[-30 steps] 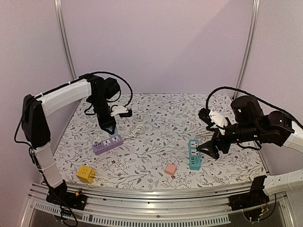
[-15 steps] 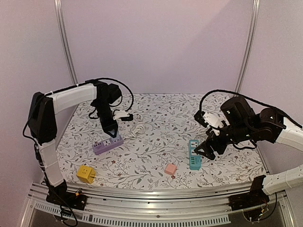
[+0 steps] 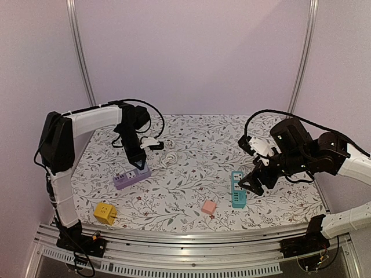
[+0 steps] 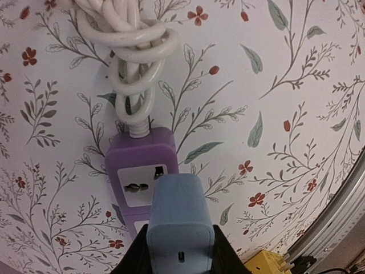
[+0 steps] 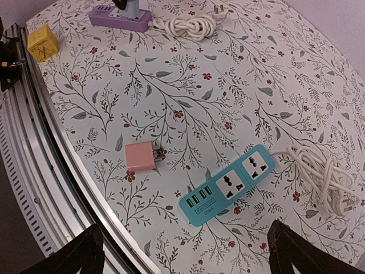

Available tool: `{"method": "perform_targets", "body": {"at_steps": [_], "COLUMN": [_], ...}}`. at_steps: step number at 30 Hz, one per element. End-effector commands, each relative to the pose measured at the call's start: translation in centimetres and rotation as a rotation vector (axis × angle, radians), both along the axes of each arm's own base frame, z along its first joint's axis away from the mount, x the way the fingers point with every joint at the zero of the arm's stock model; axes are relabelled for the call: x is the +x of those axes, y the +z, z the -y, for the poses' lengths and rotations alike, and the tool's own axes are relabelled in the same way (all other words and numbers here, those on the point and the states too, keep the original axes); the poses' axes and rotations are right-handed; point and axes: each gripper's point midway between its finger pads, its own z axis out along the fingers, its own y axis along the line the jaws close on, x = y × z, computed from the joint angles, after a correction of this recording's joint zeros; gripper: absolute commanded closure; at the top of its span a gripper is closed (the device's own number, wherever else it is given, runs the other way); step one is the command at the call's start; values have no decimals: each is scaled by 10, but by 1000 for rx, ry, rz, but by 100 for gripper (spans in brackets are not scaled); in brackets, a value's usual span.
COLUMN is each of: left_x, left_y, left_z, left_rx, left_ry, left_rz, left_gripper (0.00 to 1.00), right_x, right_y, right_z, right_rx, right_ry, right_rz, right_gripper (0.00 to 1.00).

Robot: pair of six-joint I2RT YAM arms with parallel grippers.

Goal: Insert the plug

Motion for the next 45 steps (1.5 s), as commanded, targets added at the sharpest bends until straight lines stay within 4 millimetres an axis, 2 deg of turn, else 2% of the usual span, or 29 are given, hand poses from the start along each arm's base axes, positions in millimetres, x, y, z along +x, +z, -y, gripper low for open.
{"method": "perform_targets", "body": {"at_steps": [1,8,14,24,33,45], "left_x": [6,10,5,15,16,22], "left_y": [-6,-8,-16,-28,-32,-36], "left_z": [-1,-5,-6,-4,-14,-19], "left_rx": [-16,-14,-18,-21,-8,-15], "left_ry": [-4,1,-3,8,25,62], "left_rz": [1,2,-30,-2,21,187], "left_gripper": [100,100,100,100,100,98], "right_x": [1,2,3,5,6,10], "right_y": [4,3,2,3,5,0], "right_z": [2,1,0,-3,-3,-10], "right_rx": [-4,-10,-10,-13,-21,-32], "right_ry": [-15,-15,-15,-15,-9,1], "right_rz": [13,14,15,13,18,11], "right_gripper": [1,1,1,1,1,1]}}
